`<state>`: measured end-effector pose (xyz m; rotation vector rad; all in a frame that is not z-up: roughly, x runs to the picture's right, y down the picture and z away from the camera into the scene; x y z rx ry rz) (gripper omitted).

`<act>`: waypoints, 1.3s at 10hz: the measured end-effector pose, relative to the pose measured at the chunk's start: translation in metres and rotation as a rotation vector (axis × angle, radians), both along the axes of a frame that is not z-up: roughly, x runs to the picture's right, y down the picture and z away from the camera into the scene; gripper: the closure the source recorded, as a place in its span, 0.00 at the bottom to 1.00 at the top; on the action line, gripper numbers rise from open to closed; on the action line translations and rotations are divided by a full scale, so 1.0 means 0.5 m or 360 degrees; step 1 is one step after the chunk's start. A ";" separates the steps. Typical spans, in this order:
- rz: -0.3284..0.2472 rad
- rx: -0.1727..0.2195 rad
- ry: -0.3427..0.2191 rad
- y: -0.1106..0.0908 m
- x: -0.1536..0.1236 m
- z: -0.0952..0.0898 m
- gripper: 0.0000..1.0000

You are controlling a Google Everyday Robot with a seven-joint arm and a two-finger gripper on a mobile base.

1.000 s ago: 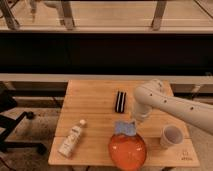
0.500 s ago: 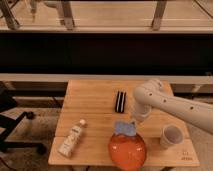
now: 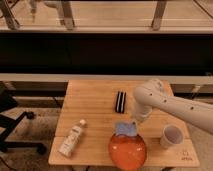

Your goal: Place the white sponge in the ceramic bowl

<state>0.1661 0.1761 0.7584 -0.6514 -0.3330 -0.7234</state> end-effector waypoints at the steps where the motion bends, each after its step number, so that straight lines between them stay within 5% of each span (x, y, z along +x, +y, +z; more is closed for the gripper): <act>1: -0.0003 -0.0001 0.0001 0.001 0.001 -0.001 0.99; 13: -0.0045 -0.0032 0.0004 0.013 0.014 0.005 0.99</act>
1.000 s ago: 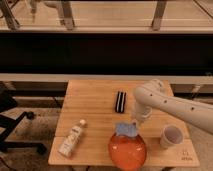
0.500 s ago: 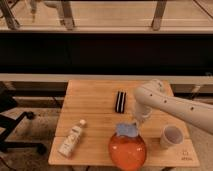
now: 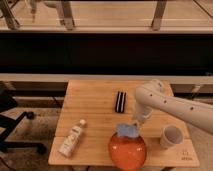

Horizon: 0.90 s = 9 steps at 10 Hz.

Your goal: Place the white sponge in the ceramic bowl

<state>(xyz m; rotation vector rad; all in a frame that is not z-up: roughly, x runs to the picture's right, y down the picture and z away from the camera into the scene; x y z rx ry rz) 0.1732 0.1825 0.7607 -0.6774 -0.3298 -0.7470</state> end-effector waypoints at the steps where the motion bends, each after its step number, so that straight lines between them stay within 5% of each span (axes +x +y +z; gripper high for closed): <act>1: -0.0002 -0.0001 0.0001 0.000 0.000 0.000 0.99; 9: -0.0011 -0.0011 0.0011 0.004 0.010 0.007 0.99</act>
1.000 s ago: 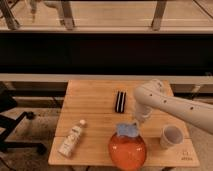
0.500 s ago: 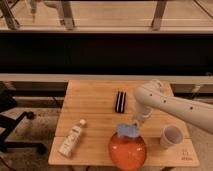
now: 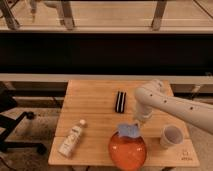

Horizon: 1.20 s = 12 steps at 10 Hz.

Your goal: Place the white sponge in the ceramic bowl

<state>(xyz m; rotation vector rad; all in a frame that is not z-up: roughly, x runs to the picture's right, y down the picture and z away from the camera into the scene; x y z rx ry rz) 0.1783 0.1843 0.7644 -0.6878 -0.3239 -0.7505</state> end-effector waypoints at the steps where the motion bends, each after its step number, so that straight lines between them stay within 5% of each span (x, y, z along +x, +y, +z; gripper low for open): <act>1: -0.0003 -0.0002 0.0002 0.002 0.001 0.000 0.99; 12: -0.0042 -0.0017 0.0012 0.008 0.011 0.004 0.99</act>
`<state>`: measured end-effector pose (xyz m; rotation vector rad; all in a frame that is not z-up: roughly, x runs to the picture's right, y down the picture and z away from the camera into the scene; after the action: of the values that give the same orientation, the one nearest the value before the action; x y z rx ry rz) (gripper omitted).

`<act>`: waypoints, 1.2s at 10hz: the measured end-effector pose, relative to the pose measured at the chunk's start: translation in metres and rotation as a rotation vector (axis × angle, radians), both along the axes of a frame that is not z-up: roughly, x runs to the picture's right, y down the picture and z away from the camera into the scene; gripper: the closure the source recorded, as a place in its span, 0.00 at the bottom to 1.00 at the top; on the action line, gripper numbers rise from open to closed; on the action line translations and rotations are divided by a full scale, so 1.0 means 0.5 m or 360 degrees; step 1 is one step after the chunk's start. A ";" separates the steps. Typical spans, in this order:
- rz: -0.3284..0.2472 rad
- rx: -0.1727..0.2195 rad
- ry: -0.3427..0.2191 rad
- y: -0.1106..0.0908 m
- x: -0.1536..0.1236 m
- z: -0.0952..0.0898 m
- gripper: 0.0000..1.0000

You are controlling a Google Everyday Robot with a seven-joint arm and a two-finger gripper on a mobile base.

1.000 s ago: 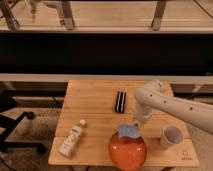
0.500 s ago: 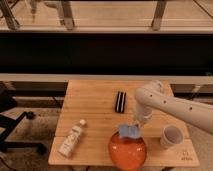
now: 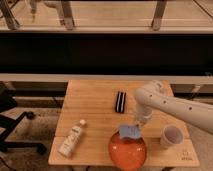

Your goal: Place the white sponge in the ceramic bowl

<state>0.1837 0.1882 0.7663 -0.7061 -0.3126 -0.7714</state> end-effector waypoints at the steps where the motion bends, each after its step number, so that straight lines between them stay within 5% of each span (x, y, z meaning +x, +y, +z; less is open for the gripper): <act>1: -0.0005 -0.0001 0.0000 0.000 0.000 0.000 0.99; 12: -0.0042 -0.0019 0.0017 0.008 -0.001 -0.001 0.99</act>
<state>0.1830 0.1920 0.7657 -0.7267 -0.2992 -0.7911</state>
